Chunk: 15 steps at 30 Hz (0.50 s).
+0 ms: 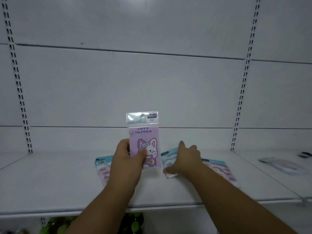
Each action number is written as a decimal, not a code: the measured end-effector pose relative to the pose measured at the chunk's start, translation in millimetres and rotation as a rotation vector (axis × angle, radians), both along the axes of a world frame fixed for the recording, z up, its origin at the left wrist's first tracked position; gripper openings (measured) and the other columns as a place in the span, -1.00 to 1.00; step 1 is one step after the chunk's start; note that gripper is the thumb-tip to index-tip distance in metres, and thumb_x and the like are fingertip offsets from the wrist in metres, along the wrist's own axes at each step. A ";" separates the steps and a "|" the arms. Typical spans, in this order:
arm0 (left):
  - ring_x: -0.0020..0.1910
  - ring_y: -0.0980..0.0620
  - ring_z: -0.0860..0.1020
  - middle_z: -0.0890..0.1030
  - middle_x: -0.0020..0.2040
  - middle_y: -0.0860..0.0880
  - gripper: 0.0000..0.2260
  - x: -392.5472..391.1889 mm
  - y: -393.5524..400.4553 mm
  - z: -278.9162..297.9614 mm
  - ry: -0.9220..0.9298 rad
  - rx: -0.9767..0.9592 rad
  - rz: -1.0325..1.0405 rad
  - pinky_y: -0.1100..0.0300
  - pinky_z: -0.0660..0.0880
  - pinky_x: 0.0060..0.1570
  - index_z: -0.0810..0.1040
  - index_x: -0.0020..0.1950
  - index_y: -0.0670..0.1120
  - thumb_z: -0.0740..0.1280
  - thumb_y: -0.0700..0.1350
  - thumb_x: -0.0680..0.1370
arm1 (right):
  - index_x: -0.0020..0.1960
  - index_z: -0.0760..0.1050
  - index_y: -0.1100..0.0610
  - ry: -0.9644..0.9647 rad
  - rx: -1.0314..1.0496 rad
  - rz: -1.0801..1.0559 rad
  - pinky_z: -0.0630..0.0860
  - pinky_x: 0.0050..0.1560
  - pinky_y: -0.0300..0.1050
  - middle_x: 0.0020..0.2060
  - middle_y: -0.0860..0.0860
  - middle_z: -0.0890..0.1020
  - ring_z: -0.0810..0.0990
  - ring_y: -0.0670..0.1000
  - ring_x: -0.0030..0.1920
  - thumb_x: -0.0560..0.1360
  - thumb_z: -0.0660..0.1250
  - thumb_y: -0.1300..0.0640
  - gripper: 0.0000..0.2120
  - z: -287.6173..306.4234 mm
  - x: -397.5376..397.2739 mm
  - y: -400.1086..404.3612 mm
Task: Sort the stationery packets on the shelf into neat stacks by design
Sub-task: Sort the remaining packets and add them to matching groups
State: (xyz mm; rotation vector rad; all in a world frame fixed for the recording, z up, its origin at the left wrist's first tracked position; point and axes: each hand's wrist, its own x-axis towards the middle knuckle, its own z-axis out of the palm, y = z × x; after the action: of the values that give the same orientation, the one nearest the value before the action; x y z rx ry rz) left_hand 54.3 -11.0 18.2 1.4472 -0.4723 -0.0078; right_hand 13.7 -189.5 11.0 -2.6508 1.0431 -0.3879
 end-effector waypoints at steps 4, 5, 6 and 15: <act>-0.10 0.02 0.68 0.67 -0.04 0.05 -0.83 -13.5 -18.9 -3.0 0.018 -0.059 -0.012 0.08 0.63 -0.16 0.50 -0.01 0.08 0.38 -0.19 0.55 | 0.47 0.07 -0.11 -0.265 -0.051 0.136 0.52 0.12 -0.06 0.19 0.10 0.49 0.50 0.07 0.15 0.32 0.50 -0.08 -0.14 -5.4 -9.9 -8.0; -0.09 0.01 0.68 0.67 -0.03 0.03 -0.83 -18.5 -25.3 -3.9 0.027 -0.069 -0.020 0.07 0.63 -0.13 0.50 0.00 0.08 0.38 -0.20 0.55 | 0.43 0.13 -0.12 -0.376 0.005 0.174 0.56 0.02 -0.13 0.15 0.07 0.56 0.56 0.01 0.07 0.38 0.47 0.02 -0.25 -3.4 -17.9 -15.0; -0.09 0.00 0.67 0.67 -0.02 0.02 -0.83 -25.2 -32.7 -3.8 0.035 -0.076 -0.028 0.07 0.63 -0.14 0.51 0.01 0.06 0.38 -0.21 0.55 | 0.43 0.16 -0.10 -0.476 0.108 0.193 0.55 -0.10 -0.23 0.10 0.03 0.60 0.59 -0.04 -0.02 0.44 0.42 0.11 -0.33 1.4 -29.5 -21.4; -0.23 0.00 0.71 0.73 -0.15 0.00 -0.89 -141.6 -172.1 5.3 0.114 -0.127 -0.217 0.05 0.62 -0.27 0.57 0.01 -0.03 0.29 -0.21 0.59 | -0.03 0.55 0.09 -0.943 0.406 0.059 0.68 -0.16 0.00 -0.14 0.09 0.70 0.72 0.05 -0.18 0.48 0.40 0.27 -0.87 32.8 -217.3 -152.6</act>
State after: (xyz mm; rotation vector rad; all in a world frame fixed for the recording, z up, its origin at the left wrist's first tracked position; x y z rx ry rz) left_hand -87.3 -183.1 23.6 1.2587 -0.5245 -0.2294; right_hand -203.7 -342.2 43.8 -1.7723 0.6238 -1.1206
